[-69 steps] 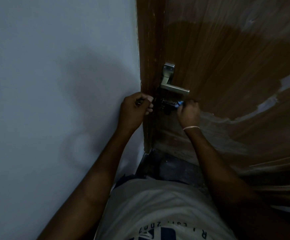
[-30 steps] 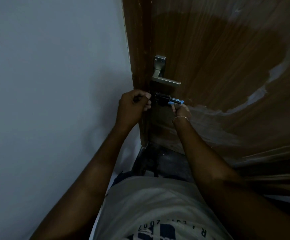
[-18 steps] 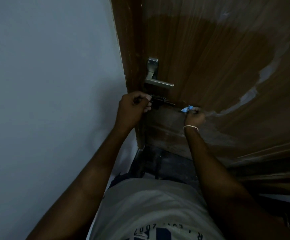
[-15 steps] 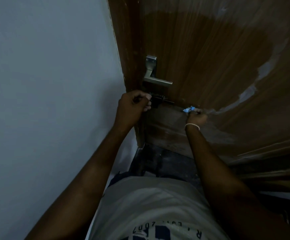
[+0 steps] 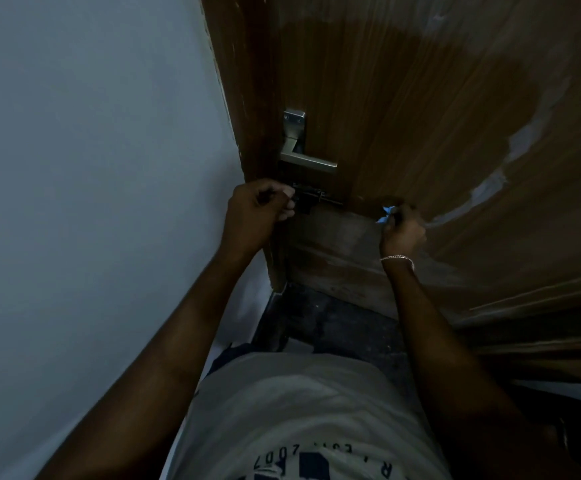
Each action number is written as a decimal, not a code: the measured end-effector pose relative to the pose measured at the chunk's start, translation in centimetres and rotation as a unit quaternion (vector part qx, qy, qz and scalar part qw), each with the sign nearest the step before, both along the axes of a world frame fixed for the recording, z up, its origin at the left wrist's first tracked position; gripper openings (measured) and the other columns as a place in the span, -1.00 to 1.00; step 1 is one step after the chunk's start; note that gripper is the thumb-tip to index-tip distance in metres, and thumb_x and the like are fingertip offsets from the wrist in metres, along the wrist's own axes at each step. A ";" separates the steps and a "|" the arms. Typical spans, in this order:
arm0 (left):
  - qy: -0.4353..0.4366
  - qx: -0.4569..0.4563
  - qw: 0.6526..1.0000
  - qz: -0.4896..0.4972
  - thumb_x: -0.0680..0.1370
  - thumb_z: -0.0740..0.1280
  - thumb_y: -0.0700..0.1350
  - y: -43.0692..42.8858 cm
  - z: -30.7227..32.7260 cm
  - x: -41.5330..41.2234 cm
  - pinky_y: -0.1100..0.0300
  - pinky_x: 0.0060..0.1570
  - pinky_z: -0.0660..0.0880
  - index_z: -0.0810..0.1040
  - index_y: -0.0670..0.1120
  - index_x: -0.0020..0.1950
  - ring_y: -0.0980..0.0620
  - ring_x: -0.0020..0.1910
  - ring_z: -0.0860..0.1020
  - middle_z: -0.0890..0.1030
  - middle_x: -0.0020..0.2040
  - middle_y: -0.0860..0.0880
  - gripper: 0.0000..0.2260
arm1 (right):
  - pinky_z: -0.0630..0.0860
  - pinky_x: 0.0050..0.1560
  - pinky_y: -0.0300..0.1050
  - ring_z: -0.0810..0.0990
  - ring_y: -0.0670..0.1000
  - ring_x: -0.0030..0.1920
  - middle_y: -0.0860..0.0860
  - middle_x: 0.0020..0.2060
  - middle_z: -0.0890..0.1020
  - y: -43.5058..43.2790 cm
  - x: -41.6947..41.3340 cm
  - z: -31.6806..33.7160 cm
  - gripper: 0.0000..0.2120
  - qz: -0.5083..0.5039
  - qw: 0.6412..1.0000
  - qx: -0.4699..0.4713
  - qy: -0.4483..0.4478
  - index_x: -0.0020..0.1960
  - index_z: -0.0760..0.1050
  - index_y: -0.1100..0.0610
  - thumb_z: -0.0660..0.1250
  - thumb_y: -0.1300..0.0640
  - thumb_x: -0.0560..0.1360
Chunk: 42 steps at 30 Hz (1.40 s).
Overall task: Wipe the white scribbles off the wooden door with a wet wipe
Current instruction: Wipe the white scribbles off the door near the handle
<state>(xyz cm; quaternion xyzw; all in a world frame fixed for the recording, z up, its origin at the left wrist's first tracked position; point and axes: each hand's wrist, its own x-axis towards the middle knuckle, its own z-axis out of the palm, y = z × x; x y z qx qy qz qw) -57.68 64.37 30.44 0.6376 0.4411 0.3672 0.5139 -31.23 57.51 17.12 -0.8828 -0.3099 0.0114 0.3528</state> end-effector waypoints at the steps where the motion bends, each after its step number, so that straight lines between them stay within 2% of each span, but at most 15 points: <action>1: 0.004 -0.006 1.000 -0.006 0.62 0.32 -0.18 -0.1 0.0 0.3 0.28 -0.15 0.61 0.65 -0.23 0.10 -0.03 -0.14 0.69 0.68 -0.09 -0.16 -0.83 | 0.52 -0.02 0.01 0.63 0.26 0.01 0.20 0.03 0.65 -0.1 -0.1 -0.2 -0.85 0.019 1.000 -0.022 0.002 0.07 0.59 0.14 0.27 0.20 0.56; 4: 0.006 -0.012 0.999 -0.031 0.62 0.32 -0.19 -0.4 0.5 1.1 0.27 -0.15 0.61 0.64 -0.26 0.11 -0.05 -0.14 0.68 0.67 -0.08 -0.20 -0.82 | 0.53 0.02 0.07 0.62 0.29 0.04 0.21 0.06 0.65 -1.4 0.8 -0.8 -0.82 0.031 0.996 -0.078 0.026 0.13 0.57 0.10 0.25 0.16 0.58; 7: 0.005 -0.005 0.999 -0.032 0.62 0.31 -0.19 -0.2 1.0 1.4 0.22 -0.11 0.63 0.63 -0.27 0.12 -0.07 -0.11 0.67 0.67 -0.06 -0.22 -0.81 | 0.51 0.03 0.04 0.61 0.28 0.04 0.20 0.11 0.61 -2.5 2.1 -0.7 -0.81 -0.018 0.999 -0.041 0.009 0.15 0.56 0.14 0.24 0.18 0.59; 10: 0.007 -0.010 1.000 -0.027 0.62 0.30 -0.20 -0.1 1.1 1.6 0.27 -0.13 0.62 0.63 -0.27 0.12 -0.07 -0.11 0.67 0.67 -0.05 -0.23 -0.81 | 0.51 0.04 0.01 0.60 0.23 0.04 0.20 0.15 0.56 -2.2 2.0 -0.4 -0.81 -0.009 1.000 -0.007 -0.024 0.15 0.55 0.17 0.26 0.22 0.57; 13: 0.018 -0.016 0.999 -0.037 0.63 0.30 -0.20 -0.2 1.2 2.1 0.32 -0.16 0.59 0.63 -0.27 0.12 -0.04 -0.12 0.67 0.67 -0.05 -0.22 -0.81 | 0.49 0.11 0.03 0.59 0.22 0.11 0.20 0.15 0.58 -2.7 2.4 -0.9 -0.81 -0.005 0.999 -0.041 0.011 0.15 0.56 0.20 0.28 0.26 0.55; 16: 0.017 -0.019 0.999 -0.029 0.63 0.31 -0.18 -0.2 1.3 2.2 0.29 -0.14 0.61 0.64 -0.25 0.11 -0.04 -0.12 0.68 0.68 -0.06 -0.21 -0.82 | 0.50 0.04 0.01 0.61 0.23 0.08 0.21 0.08 0.63 -3.1 2.7 -0.6 -0.84 -0.033 0.999 -0.011 0.011 0.09 0.58 0.24 0.28 0.27 0.54; 19: 0.016 -0.027 0.999 -0.021 0.62 0.31 -0.18 -0.1 1.4 2.5 0.23 -0.10 0.63 0.64 -0.25 0.11 -0.07 -0.10 0.69 0.68 -0.06 -0.19 -0.82 | 0.55 -0.01 0.02 0.64 0.18 0.00 0.16 0.00 0.66 -1.0 0.9 0.7 -0.83 0.027 0.999 -0.005 -0.025 0.09 0.58 0.17 0.24 0.20 0.59; 24: 0.022 -0.029 0.999 -0.028 0.62 0.31 -0.18 -0.3 1.6 3.2 0.31 -0.15 0.59 0.64 -0.25 0.10 0.02 -0.14 0.68 0.68 -0.08 -0.17 -0.82 | 0.52 -0.19 -0.04 0.68 0.19 -0.09 0.10 -0.05 0.71 3.0 -3.1 1.6 -0.83 0.112 0.993 0.002 -0.029 0.07 0.61 0.13 0.25 0.17 0.60; 29: 0.024 -0.026 0.999 -0.017 0.62 0.32 -0.16 -0.3 1.7 3.0 0.30 -0.14 0.60 0.65 -0.24 0.09 0.00 -0.12 0.69 0.69 -0.09 -0.16 -0.82 | 0.59 0.02 0.08 0.64 0.19 0.07 0.10 0.11 0.66 5.8 -4.5 1.7 -0.75 0.195 0.977 -0.088 -0.022 0.23 0.55 0.07 0.24 0.14 0.59; 32: 0.027 -0.023 0.999 -0.011 0.62 0.31 -0.16 -0.1 1.9 2.9 0.28 -0.11 0.61 0.64 -0.24 0.10 0.00 -0.12 0.69 0.69 -0.08 -0.14 -0.82 | 0.58 0.04 0.10 0.64 0.17 0.10 0.10 0.13 0.65 5.0 -3.3 1.3 -0.74 0.234 0.965 -0.114 -0.034 0.26 0.53 0.08 0.28 0.11 0.58; 36: 0.016 -0.029 0.999 0.000 0.62 0.32 -0.16 0.1 2.1 3.1 0.25 -0.09 0.63 0.64 -0.26 0.10 -0.04 -0.12 0.70 0.69 -0.08 -0.17 -0.81 | 0.52 -0.12 -0.06 0.66 0.23 -0.05 0.16 -0.03 0.68 0.0 1.3 -0.3 -0.79 0.145 0.983 -0.099 -0.057 0.19 0.55 0.11 0.25 0.11 0.60; 39: 0.015 -0.039 0.999 0.002 0.62 0.32 -0.16 0.1 2.1 3.3 0.20 -0.05 0.64 0.63 -0.26 0.11 -0.05 -0.10 0.70 0.69 -0.06 -0.18 -0.80 | 0.50 -0.18 0.02 0.65 0.31 -0.11 0.21 -0.10 0.68 -3.5 4.3 -0.5 -0.84 0.066 0.992 -0.098 -0.047 0.13 0.55 0.06 0.26 0.11 0.58; 42: 0.018 -0.041 0.999 -0.013 0.62 0.32 -0.17 -0.2 2.3 4.1 0.24 -0.09 0.63 0.63 -0.26 0.11 0.02 -0.12 0.69 0.69 -0.07 -0.15 -0.81 | 0.53 -0.17 0.08 0.65 0.33 -0.13 0.22 -0.10 0.67 -4.0 4.9 0.3 -0.85 0.025 0.995 -0.089 -0.041 0.10 0.55 0.06 0.26 0.09 0.58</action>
